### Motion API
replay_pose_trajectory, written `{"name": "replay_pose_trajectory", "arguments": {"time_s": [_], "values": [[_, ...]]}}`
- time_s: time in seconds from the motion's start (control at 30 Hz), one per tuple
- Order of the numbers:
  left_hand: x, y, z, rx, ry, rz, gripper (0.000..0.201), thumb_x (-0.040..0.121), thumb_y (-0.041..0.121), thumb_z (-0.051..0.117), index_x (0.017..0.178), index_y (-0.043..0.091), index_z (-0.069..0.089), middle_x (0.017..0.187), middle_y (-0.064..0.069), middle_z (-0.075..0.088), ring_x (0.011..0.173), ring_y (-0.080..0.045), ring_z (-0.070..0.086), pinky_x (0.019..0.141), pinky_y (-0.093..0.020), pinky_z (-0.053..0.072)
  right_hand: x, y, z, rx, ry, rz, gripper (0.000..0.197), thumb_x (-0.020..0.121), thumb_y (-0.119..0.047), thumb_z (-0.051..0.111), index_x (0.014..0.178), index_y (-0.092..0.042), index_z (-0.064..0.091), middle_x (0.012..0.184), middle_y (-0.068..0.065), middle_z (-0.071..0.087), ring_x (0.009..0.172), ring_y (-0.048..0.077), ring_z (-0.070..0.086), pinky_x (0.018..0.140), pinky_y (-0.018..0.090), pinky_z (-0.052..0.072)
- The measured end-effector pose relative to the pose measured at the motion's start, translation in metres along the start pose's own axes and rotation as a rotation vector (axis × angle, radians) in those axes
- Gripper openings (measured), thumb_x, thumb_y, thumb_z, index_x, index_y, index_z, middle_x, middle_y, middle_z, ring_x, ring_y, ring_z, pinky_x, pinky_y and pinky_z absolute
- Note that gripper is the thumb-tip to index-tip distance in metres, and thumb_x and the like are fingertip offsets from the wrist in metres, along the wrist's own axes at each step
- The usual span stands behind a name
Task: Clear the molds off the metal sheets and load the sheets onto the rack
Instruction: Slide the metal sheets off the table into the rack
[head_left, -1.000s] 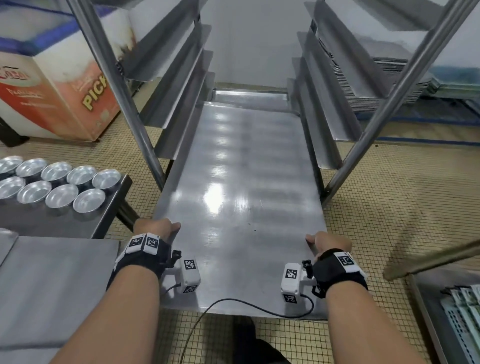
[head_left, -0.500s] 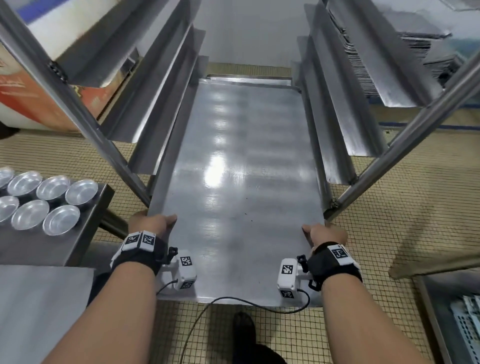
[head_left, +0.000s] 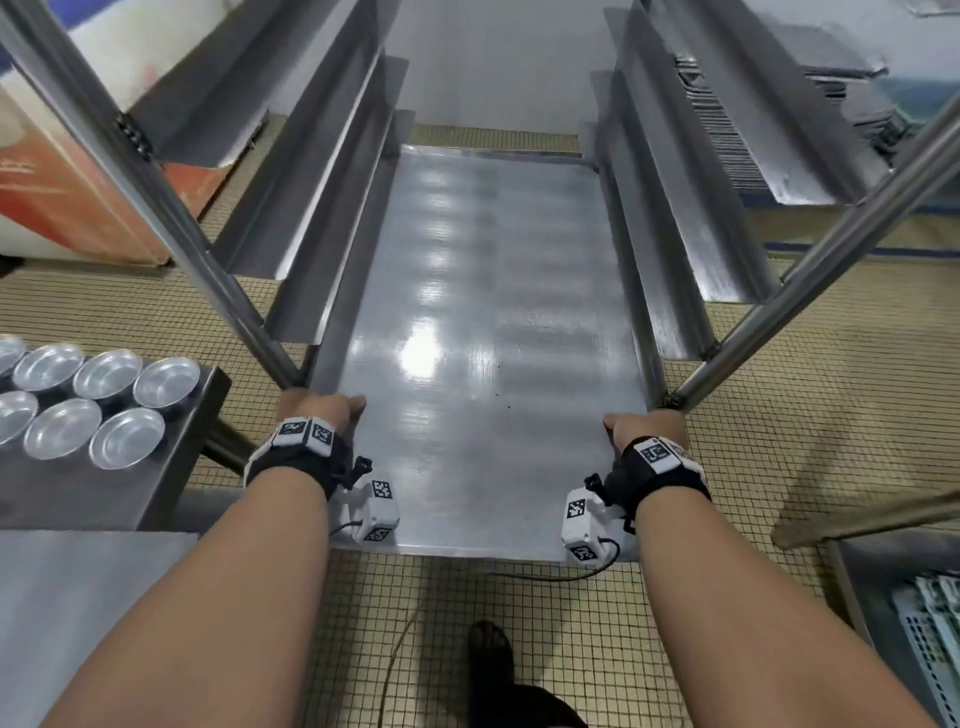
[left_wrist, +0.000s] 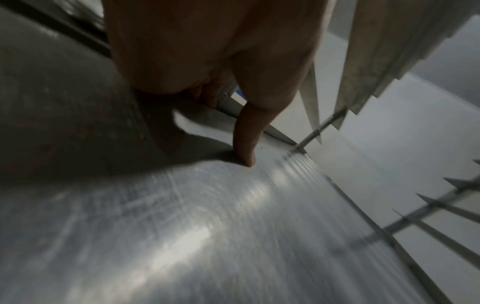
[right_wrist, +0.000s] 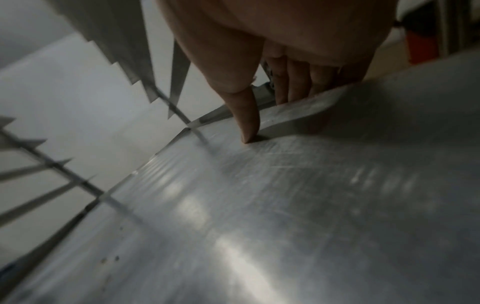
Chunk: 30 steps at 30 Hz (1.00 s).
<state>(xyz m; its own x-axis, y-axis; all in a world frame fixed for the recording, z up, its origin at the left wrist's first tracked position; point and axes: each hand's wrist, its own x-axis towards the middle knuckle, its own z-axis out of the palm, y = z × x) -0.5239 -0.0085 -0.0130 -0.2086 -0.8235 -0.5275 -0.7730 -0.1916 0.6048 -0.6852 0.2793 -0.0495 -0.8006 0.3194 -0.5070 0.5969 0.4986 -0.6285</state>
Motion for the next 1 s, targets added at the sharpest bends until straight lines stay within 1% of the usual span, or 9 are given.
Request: {"name": "replay_pose_trajectory", "arguments": {"time_s": [0.1,0.17,0.3,0.37,0.43,0.57,0.63,0.77,1.0], "values": [[-0.002,-0.013,-0.003,0.345,0.037,0.116,0.086,0.071,0.043,0.082,0.132,-0.004,0.044,0.13,-0.021,0.05,0.112,-0.039,0.055,0.093,-0.043,0.05,-0.019,0.004,-0.004,-0.177,-0.03,-0.155,0.056,0.079,-0.003,0.076,0.131,-0.002,0.054,0.131,0.017,0.059,0.118,0.035,0.059,0.087,0.033,0.05],[-0.011,-0.028,0.001,0.495,0.038,0.234,0.096,0.069,0.048,0.082,0.138,-0.003,0.04,0.14,-0.021,0.04,0.126,-0.039,0.045,0.102,-0.048,0.045,-0.035,0.012,-0.006,-0.323,-0.1,-0.289,0.047,0.079,-0.001,0.076,0.123,-0.003,0.06,0.126,0.015,0.061,0.116,0.034,0.06,0.087,0.032,0.05],[-0.038,-0.069,0.005,0.715,-0.069,0.508,0.09,0.08,0.046,0.072,0.148,0.008,0.028,0.155,-0.018,0.022,0.141,-0.038,0.027,0.111,-0.051,0.035,-0.076,0.045,-0.012,-0.631,-0.183,-0.517,0.028,0.085,-0.009,0.072,0.112,-0.007,0.068,0.136,0.018,0.053,0.124,0.035,0.053,0.101,0.039,0.047],[-0.049,-0.09,0.004,0.845,-0.147,0.641,0.088,0.083,0.05,0.065,0.152,0.015,0.022,0.161,-0.014,0.007,0.148,-0.035,0.011,0.117,-0.053,0.023,-0.096,0.066,-0.017,-0.617,-0.223,-0.586,0.035,0.085,-0.009,0.072,0.12,-0.011,0.068,0.146,0.015,0.044,0.125,0.033,0.051,0.093,0.035,0.052],[-0.056,-0.108,0.002,0.908,-0.216,0.749,0.086,0.087,0.056,0.059,0.153,0.018,0.019,0.163,-0.011,0.002,0.149,-0.032,0.004,0.119,-0.055,0.015,-0.114,0.084,-0.022,-0.638,-0.273,-0.662,0.041,0.087,-0.017,0.071,0.127,-0.014,0.064,0.147,0.012,0.044,0.125,0.031,0.051,0.084,0.028,0.054],[-0.067,-0.131,-0.005,1.01,-0.231,0.91,0.092,0.08,0.075,0.05,0.149,0.018,0.028,0.161,-0.008,0.01,0.149,-0.03,0.009,0.117,-0.054,0.019,-0.134,0.113,-0.024,-0.828,-0.323,-0.801,0.049,0.091,-0.053,0.06,0.127,-0.019,0.058,0.152,0.01,0.037,0.14,0.031,0.033,0.112,0.044,0.034],[-0.066,-0.134,-0.007,1.098,-0.215,0.958,0.087,0.084,0.058,0.063,0.151,0.018,0.023,0.16,-0.01,0.009,0.148,-0.03,0.011,0.117,-0.053,0.021,-0.136,0.123,-0.024,-0.94,-0.281,-0.898,0.055,0.087,-0.054,0.065,0.132,-0.024,0.051,0.155,0.006,0.034,0.142,0.029,0.031,0.112,0.044,0.037],[-0.062,-0.132,-0.004,1.148,-0.11,1.033,0.074,0.082,0.007,0.069,0.144,0.018,0.031,0.151,-0.01,0.026,0.139,-0.03,0.026,0.112,-0.052,0.033,-0.125,0.13,-0.023,-1.045,-0.153,-1.022,0.071,0.087,-0.009,0.068,0.148,-0.02,0.034,0.154,0.003,0.033,0.136,0.026,0.036,0.108,0.037,0.037],[-0.051,-0.115,0.018,1.261,-0.054,0.962,0.081,0.088,-0.006,0.059,0.153,0.01,0.013,0.16,-0.017,0.006,0.148,-0.037,0.004,0.117,-0.057,0.019,-0.095,0.116,-0.01,-1.065,-0.106,-1.054,0.082,0.084,0.005,0.064,0.153,-0.016,0.025,0.161,0.003,0.023,0.143,0.03,0.026,0.113,0.037,0.034]]}}
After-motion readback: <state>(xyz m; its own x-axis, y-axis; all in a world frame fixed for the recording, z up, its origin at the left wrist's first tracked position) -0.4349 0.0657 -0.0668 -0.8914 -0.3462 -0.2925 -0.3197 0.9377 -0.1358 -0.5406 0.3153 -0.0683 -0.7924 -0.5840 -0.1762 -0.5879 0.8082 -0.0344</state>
